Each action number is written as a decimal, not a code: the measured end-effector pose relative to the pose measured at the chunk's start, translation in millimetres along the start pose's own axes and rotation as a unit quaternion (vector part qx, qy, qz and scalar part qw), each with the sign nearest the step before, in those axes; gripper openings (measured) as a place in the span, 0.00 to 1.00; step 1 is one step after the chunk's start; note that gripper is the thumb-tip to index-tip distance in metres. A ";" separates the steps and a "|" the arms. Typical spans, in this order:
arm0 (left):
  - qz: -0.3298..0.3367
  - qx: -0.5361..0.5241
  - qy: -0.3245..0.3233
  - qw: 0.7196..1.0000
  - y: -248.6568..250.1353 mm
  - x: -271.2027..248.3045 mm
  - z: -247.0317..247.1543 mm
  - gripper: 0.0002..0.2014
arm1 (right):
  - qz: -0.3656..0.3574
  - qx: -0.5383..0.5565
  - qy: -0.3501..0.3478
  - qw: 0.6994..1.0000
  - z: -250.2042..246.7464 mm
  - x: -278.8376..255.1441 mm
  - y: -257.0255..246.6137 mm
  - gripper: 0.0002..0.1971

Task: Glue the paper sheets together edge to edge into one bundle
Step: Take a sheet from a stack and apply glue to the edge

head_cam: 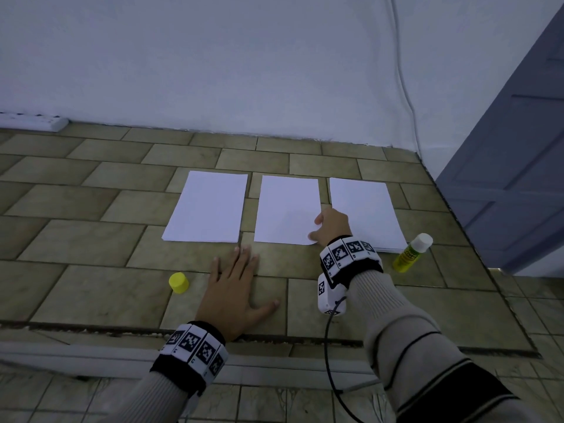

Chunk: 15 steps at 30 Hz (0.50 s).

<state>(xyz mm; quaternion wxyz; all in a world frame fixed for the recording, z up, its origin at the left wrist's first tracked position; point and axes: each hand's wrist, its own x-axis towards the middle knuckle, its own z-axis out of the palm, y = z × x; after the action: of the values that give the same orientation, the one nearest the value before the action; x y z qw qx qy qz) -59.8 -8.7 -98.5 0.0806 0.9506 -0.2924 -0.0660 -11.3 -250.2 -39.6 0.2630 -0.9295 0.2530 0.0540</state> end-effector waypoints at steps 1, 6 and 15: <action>-0.001 0.003 -0.005 1.000 0.3 0.0 -0.5 0.59 | -0.002 -0.010 0.000 1.000 0.4 -0.9 -0.9 0.20; -0.009 0.013 -0.019 1.000 1.0 -0.5 -1.7 0.59 | 0.001 -0.073 0.011 0.997 5.3 -6.2 -3.4 0.17; 0.014 -0.130 0.020 0.991 13.0 1.3 -46.8 0.49 | -0.161 0.102 0.233 0.954 -38.3 -44.9 5.7 0.12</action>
<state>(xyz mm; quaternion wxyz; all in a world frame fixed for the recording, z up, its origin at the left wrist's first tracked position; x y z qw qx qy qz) -57.7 -14.7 -50.3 0.2098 0.9291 -0.2930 -0.0833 -54.3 -254.3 1.1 0.2949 -0.9130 0.1581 -0.2332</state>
